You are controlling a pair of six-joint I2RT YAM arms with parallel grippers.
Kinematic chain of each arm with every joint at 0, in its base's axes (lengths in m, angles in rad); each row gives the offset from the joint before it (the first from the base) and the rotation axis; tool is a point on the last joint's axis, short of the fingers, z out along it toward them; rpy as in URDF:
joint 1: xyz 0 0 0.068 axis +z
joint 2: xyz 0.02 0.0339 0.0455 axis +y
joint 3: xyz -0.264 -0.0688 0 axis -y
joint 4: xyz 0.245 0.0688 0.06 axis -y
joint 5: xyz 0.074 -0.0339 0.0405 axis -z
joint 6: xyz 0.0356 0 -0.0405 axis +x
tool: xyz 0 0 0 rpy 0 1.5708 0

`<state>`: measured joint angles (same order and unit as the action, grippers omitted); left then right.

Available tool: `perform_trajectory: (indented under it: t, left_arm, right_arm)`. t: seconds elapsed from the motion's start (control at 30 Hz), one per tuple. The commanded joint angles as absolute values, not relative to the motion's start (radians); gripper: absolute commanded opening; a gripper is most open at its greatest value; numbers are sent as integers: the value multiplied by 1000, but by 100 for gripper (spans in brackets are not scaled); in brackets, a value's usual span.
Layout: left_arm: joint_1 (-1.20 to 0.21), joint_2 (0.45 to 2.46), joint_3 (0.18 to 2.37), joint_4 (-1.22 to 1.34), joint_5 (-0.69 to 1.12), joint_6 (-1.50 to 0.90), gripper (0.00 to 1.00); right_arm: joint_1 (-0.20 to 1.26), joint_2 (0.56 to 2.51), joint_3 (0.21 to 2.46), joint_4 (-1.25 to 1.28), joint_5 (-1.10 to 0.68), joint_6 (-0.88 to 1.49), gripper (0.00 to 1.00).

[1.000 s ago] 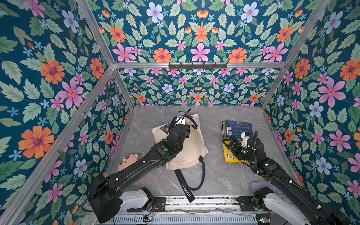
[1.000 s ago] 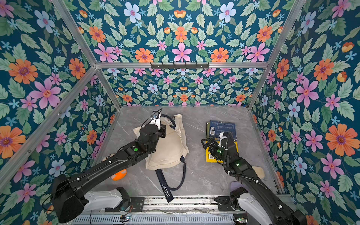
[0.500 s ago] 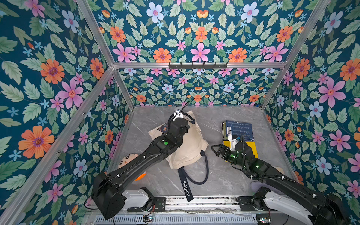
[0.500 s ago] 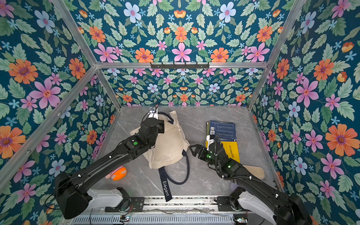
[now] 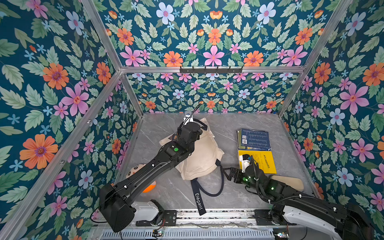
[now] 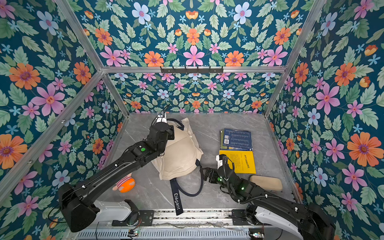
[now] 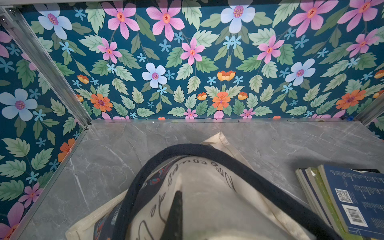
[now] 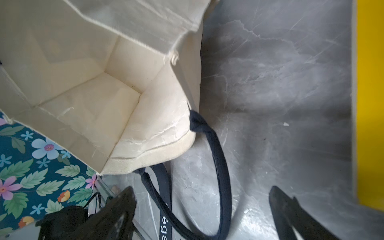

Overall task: Take out the books from the canvas bag
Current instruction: Adjust the canvas bag at the center of the board.

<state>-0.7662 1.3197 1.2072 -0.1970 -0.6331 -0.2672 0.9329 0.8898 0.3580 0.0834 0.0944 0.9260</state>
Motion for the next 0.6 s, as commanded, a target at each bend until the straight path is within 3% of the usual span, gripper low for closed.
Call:
perform_trajectory:
  t: [0.0, 0.2, 0.57]
  left_arm:
    - [-765, 1329, 1229, -207, -669, -308, 0]
    - [-765, 1338, 1248, -231, -688, -340, 0]
    - [-764, 1338, 1249, -237, -685, -378, 0]
  right_arm:
    - [1008, 926, 366, 174, 219, 961, 98]
    - [1083, 1035, 336, 303, 301, 1148, 90]
    - [1150, 1304, 418, 476, 367, 1281, 88]
